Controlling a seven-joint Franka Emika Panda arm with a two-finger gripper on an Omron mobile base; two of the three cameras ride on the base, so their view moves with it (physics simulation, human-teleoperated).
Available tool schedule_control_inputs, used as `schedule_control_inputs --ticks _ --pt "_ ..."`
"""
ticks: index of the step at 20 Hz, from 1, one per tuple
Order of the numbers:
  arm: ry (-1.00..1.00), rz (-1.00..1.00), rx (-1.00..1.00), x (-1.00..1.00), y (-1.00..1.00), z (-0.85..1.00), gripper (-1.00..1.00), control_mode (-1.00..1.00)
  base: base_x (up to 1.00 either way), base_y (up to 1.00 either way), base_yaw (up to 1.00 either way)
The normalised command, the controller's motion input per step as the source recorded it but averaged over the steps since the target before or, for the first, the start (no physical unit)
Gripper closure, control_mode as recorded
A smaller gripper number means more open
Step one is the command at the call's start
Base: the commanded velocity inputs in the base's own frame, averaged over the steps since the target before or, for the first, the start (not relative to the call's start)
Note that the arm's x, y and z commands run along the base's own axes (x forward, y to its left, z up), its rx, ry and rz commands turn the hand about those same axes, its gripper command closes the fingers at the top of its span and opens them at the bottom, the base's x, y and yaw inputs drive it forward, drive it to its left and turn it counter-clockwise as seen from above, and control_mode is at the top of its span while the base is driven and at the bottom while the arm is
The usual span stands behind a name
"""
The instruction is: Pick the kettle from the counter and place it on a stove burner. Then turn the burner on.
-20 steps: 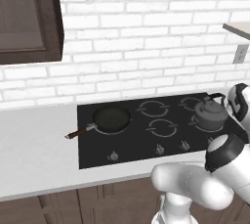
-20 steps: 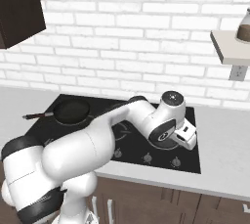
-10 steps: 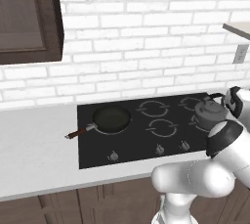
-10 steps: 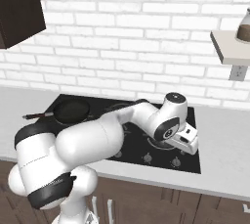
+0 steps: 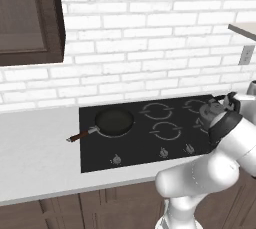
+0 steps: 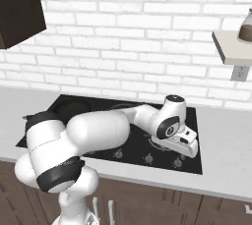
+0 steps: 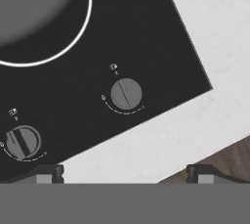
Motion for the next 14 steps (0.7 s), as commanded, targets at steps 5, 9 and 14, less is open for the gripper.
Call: schedule_control_inputs --ticks 5,9,14 --pt "-0.01 0.09 0.00 0.16 -0.07 -0.31 -1.00 -1.00 0.00 0.00 0.00" --pt "-0.12 0.09 0.00 0.26 -0.24 -0.32 -1.00 -1.00 0.00 0.00 0.00" --pt "-0.05 0.07 0.00 0.16 -0.25 -0.29 -1.00 -1.00 0.00 0.00 0.00"
